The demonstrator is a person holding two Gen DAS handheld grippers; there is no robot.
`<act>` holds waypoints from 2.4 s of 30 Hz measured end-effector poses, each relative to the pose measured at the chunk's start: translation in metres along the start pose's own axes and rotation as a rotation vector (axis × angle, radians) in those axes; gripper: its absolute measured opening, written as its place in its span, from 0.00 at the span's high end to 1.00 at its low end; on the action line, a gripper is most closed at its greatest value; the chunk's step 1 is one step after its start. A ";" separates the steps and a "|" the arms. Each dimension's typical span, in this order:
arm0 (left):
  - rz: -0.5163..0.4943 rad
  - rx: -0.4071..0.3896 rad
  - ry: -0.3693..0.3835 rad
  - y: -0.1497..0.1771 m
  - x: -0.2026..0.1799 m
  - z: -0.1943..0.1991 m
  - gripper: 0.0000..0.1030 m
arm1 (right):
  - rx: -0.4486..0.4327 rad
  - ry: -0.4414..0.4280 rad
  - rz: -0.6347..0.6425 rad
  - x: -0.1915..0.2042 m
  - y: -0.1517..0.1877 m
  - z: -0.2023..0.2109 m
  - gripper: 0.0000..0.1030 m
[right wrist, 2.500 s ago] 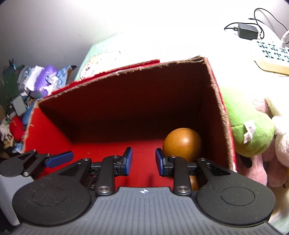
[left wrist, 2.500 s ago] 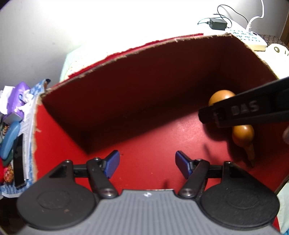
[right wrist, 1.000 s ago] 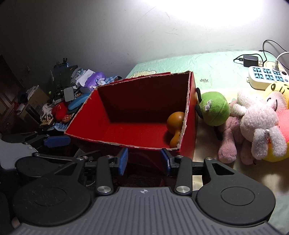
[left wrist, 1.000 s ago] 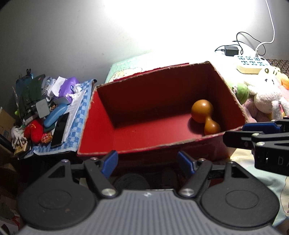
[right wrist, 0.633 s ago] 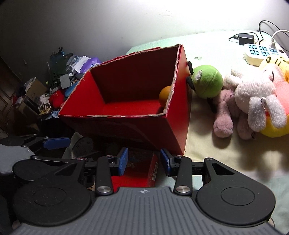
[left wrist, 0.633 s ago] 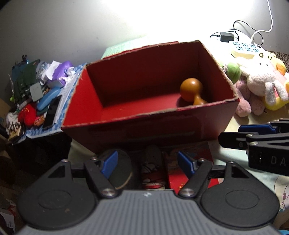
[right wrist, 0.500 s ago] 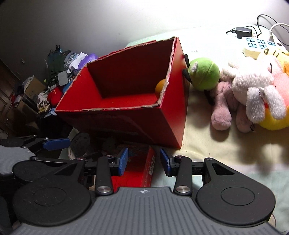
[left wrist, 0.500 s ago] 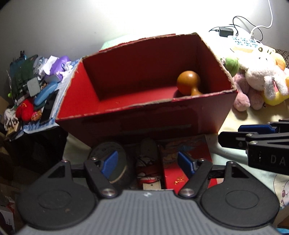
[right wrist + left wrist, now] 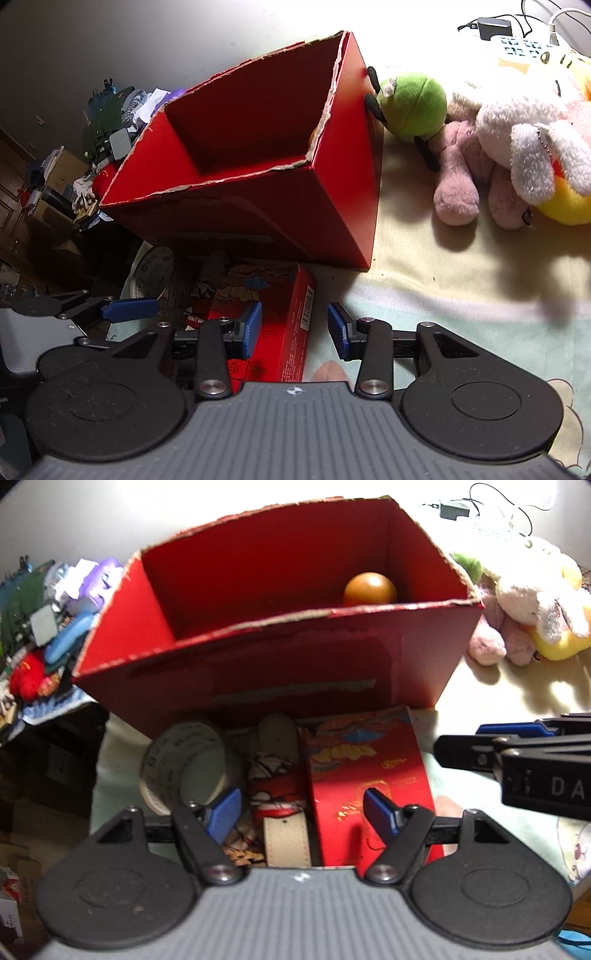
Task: Organize objects
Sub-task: 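Close the right gripper on the red floral gift box, then lift the gift box with the right gripper over the red box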
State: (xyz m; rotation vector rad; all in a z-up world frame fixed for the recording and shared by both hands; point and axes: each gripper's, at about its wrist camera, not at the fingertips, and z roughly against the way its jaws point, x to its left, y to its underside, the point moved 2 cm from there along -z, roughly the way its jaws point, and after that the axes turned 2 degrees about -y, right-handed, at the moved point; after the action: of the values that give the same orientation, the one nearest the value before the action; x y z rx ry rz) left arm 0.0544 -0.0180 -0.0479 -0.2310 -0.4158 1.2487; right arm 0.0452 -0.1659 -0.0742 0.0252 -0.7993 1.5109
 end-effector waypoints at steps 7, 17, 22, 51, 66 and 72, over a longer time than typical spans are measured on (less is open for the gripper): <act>0.045 0.046 0.123 0.010 0.005 -0.011 0.26 | 0.044 -0.003 -0.019 -0.002 -0.002 -0.012 0.59; 0.047 0.055 0.199 0.011 -0.004 -0.022 0.18 | 0.121 -0.031 -0.062 -0.003 -0.002 -0.032 0.58; 0.041 0.053 0.225 0.006 -0.007 -0.024 0.14 | 0.156 -0.058 -0.080 -0.003 0.000 -0.042 0.55; -0.063 0.017 0.438 0.002 -0.032 -0.011 0.22 | 0.195 -0.163 -0.227 -0.054 0.015 -0.004 0.50; -0.427 -0.194 0.557 -0.030 -0.087 0.049 0.22 | -0.114 -0.050 -0.297 -0.068 0.027 0.093 0.51; -0.445 -0.340 0.591 -0.057 -0.071 0.085 0.22 | -0.266 -0.038 -0.251 -0.046 0.000 0.120 0.52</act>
State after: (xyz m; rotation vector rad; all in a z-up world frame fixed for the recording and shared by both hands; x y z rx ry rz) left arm 0.0491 -0.1077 0.0382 -0.7343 -0.1461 0.6223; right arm -0.0026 -0.2645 -0.0064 -0.0424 -0.9845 1.1634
